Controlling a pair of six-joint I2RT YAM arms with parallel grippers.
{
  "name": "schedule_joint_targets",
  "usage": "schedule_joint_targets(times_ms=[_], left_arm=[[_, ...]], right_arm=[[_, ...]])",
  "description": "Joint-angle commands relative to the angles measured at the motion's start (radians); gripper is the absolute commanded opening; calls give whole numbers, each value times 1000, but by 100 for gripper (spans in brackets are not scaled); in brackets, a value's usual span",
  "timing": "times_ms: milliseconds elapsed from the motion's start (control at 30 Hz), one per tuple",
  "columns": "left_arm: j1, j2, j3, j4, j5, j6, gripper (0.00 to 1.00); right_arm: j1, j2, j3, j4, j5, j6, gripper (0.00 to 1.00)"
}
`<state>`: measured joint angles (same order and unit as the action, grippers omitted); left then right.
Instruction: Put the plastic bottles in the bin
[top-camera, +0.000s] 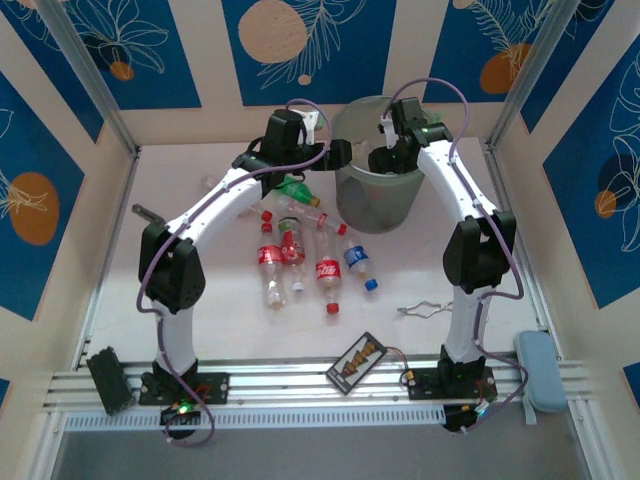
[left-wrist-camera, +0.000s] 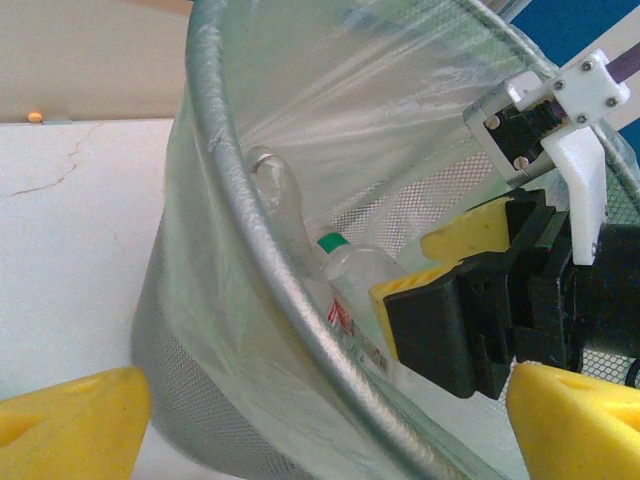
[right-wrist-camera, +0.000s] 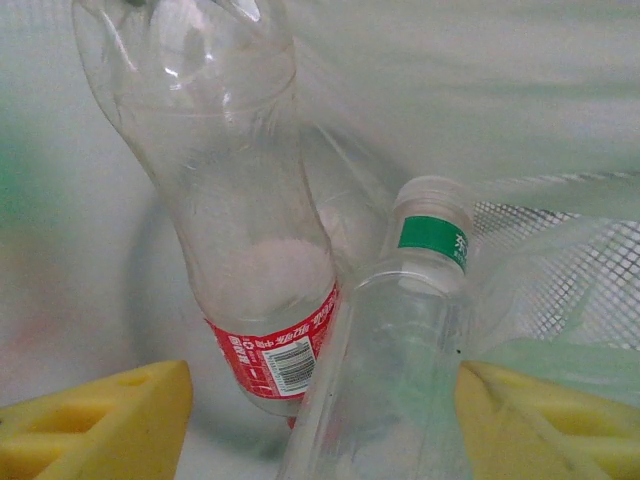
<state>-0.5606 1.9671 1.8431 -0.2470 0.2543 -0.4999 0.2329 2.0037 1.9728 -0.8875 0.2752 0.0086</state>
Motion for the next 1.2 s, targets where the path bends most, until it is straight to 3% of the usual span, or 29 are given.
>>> schedule_joint_targets(times_ms=[0,367,500,733,933,1167], left_arm=[[-6,28,16,-39,2,9,91],[-6,17,16,-40,13,8,92],[-7,-5,19,-40,13,16,99],[-2,-82,43,-74,1,72,100],[21,-247,-54,-130,-3,140,100],[60,-520,-321,-275,-125,176,100]], right_arm=[[-6,-62,63,-22,-62,10,72],[-25,-206,131,-32,-215,75,76],[-45,-278,74,-3,-301,135,80],[-60,-434,-101,76,-413,173,85],[-28,-634,-369,272,-392,137,99],[28,-733,-506,358,-379,112,99]])
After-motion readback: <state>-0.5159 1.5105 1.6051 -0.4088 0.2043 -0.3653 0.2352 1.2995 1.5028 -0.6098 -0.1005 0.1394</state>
